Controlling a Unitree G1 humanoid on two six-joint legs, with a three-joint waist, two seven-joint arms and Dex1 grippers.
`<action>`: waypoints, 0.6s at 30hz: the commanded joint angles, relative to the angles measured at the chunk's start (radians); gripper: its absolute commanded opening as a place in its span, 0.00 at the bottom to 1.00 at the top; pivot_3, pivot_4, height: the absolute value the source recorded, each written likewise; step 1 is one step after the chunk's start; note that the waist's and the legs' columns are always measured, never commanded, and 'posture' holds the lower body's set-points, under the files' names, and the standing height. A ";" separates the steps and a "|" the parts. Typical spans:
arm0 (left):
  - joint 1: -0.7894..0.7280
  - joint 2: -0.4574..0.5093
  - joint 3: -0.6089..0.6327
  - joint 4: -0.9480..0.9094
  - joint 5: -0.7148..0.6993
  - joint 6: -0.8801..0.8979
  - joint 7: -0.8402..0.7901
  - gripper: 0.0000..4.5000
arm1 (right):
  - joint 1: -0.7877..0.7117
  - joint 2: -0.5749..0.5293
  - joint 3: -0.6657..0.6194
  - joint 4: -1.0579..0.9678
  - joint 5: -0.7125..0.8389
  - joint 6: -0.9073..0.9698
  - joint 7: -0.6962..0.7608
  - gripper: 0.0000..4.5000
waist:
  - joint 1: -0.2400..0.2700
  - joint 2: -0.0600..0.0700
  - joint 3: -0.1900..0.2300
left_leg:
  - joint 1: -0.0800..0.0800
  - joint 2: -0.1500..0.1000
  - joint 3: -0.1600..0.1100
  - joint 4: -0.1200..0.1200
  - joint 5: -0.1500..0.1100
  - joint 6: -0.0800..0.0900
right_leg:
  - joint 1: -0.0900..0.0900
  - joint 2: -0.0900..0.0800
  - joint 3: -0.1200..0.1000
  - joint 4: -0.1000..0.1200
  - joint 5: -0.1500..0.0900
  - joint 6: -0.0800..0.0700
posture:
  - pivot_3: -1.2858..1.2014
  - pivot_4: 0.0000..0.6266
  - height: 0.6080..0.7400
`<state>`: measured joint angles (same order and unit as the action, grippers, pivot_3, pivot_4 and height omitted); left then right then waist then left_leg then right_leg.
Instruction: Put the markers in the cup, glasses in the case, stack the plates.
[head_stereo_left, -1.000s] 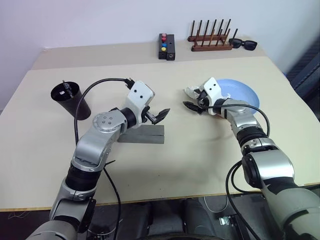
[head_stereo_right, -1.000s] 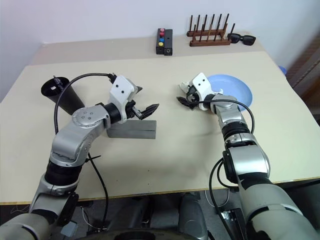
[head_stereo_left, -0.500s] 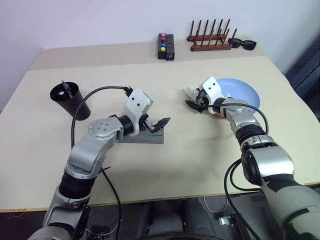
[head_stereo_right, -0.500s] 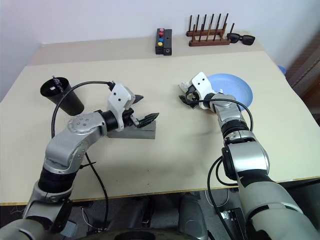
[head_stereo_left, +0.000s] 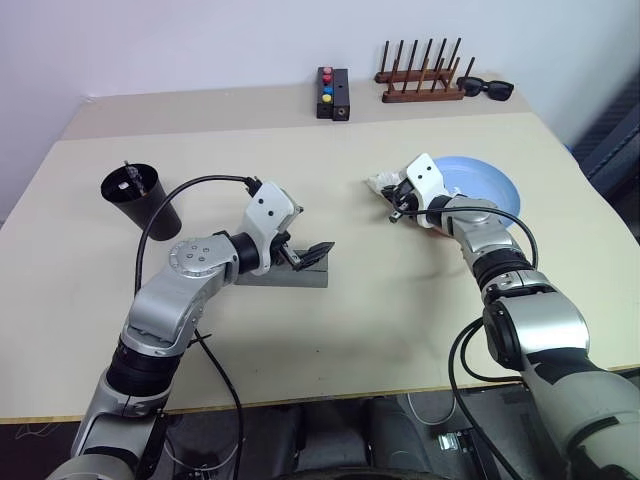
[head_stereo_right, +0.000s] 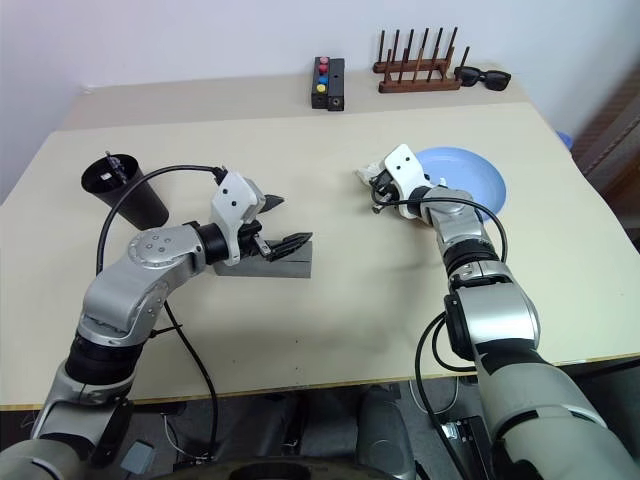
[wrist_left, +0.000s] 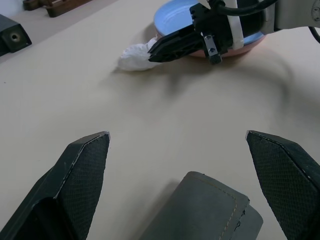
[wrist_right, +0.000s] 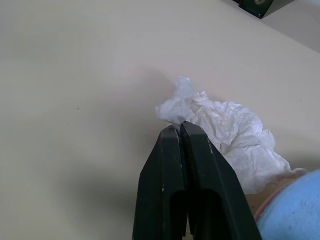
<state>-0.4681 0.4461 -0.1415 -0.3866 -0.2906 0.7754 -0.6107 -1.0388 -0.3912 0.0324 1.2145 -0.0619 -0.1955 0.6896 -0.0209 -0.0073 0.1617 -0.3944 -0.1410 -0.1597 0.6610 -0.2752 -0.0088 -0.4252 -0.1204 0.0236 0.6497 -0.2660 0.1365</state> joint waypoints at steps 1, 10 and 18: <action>-0.021 0.001 0.004 -0.010 -0.005 -0.027 -0.006 1.00 | -0.024 -0.017 -0.017 -0.027 0.006 -0.025 -0.002 0.01 | 0.000 0.000 0.000 | 0.000 0.000 0.000 0.000 0.000 0.000 | 0.000 0.000 0.000 0.000 0.000 0.000 | 0.52 0.24 1.00; -0.033 -0.015 -0.016 0.017 0.000 -0.049 -0.004 1.00 | -0.038 -0.049 -0.046 -0.106 0.040 -0.037 0.011 0.01 | 0.000 0.000 0.000 | 0.000 0.000 0.000 0.000 0.000 0.000 | 0.000 0.000 0.000 0.000 0.000 0.000 | 0.52 0.24 1.00; -0.045 -0.026 -0.041 0.048 0.007 -0.077 -0.010 1.00 | -0.042 -0.142 -0.085 -0.206 0.065 -0.014 0.001 0.01 | 0.003 0.000 0.000 | 0.000 0.000 0.000 0.000 0.000 0.000 | 0.000 0.000 0.000 0.000 0.000 0.000 | 0.52 0.24 1.00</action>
<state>-0.4889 0.4232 -0.1817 -0.3230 -0.2857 0.7257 -0.6142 -1.0418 -0.5062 -0.0202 1.0530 -0.0163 -0.2087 0.7003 -0.0176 -0.0072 0.1618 -0.3945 -0.1411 -0.1597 0.6610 -0.2752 -0.0088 -0.4252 -0.1204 0.0237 0.6496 -0.2660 0.1365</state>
